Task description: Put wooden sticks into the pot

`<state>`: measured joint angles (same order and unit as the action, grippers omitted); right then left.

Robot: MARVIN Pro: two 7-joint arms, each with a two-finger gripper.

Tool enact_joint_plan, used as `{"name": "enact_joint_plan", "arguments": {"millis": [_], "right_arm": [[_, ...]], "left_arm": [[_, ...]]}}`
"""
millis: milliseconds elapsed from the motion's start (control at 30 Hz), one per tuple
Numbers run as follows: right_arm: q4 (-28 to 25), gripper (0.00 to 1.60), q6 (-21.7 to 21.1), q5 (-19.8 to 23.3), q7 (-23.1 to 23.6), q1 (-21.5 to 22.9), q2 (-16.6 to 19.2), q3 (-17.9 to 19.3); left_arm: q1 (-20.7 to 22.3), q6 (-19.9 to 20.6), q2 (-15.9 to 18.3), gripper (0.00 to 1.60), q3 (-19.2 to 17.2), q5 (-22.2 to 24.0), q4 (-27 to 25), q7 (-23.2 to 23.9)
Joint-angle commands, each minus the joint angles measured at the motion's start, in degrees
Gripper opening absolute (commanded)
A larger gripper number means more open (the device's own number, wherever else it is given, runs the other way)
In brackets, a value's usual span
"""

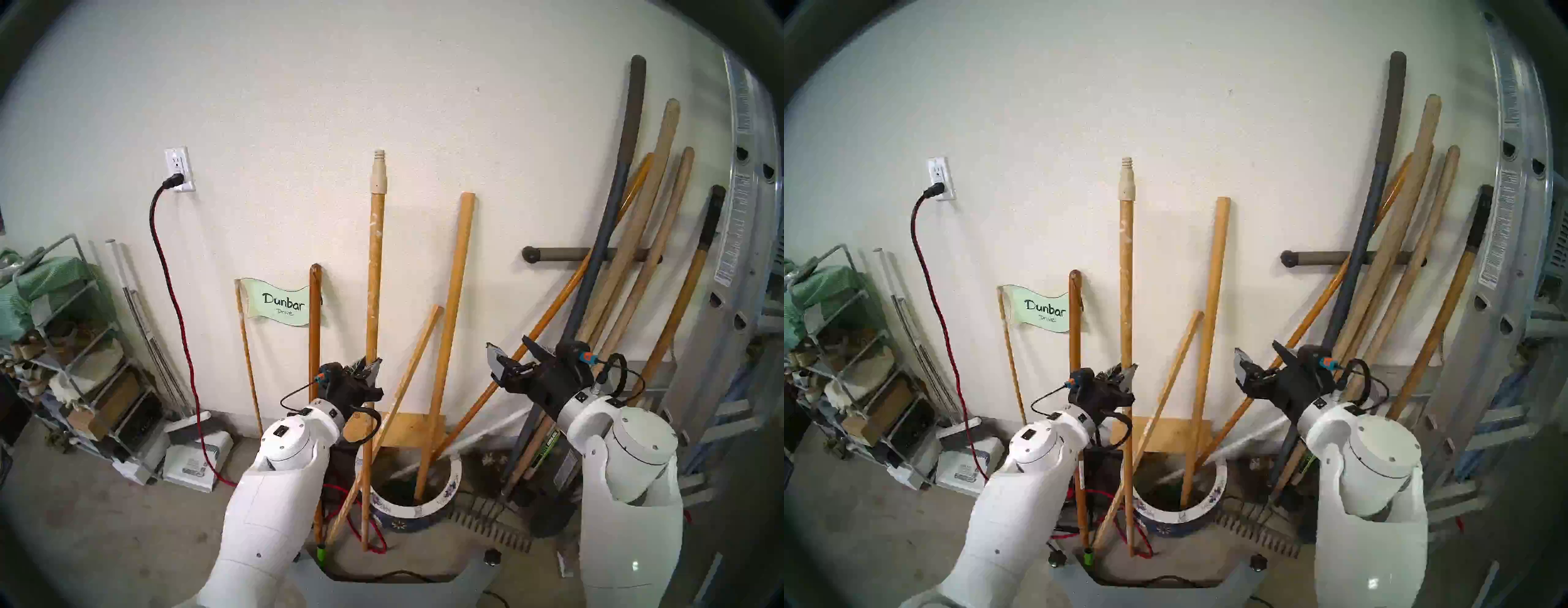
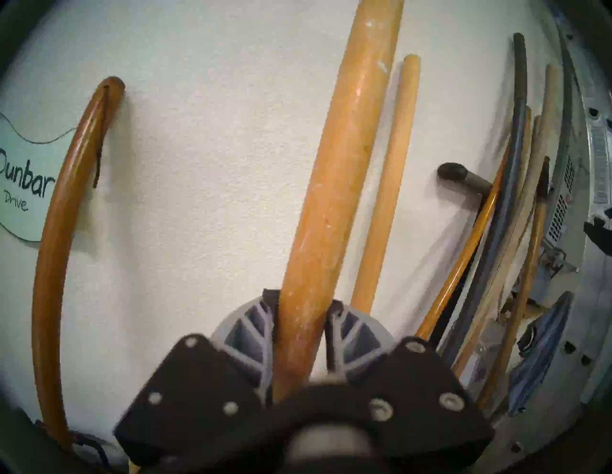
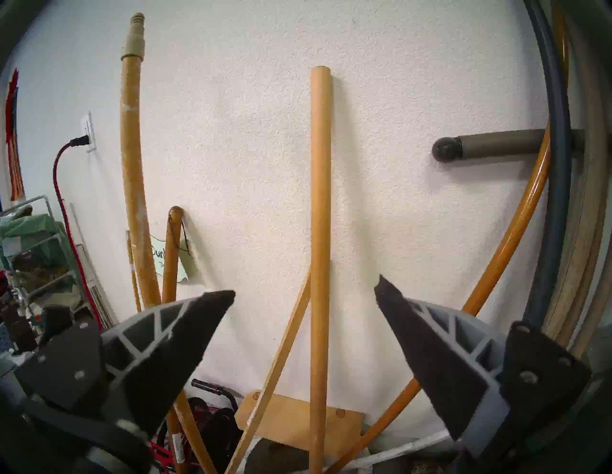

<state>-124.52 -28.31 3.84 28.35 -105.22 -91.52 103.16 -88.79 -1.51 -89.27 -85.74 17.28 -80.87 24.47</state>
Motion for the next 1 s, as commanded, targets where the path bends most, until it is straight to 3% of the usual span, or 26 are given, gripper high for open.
{"name": "enact_joint_plan", "arguments": {"millis": [0, 200, 667, 967], "right_arm": [[-0.04, 1.60, -0.04, -0.05, 0.02, 0.00, 0.09, 0.01], [-0.03, 1.60, -0.04, -0.05, 0.02, 0.00, 0.09, 0.01], [-0.03, 1.60, -0.02, -0.04, 0.01, 0.00, 0.06, 0.02], [-0.03, 1.60, -0.03, -0.04, 0.02, 0.00, 0.07, 0.01]], "left_arm": [[-2.31, -1.63, 0.15, 0.00, 0.05, 1.06, -6.44, 2.06], [-4.06, -1.35, 0.69, 0.00, -0.83, 2.04, -11.71, 3.51], [-2.20, -1.31, 1.67, 0.00, -3.92, 6.62, -20.96, 7.90], [-0.43, 4.03, 2.20, 0.00, -5.19, 11.15, -28.15, 10.14]]}}
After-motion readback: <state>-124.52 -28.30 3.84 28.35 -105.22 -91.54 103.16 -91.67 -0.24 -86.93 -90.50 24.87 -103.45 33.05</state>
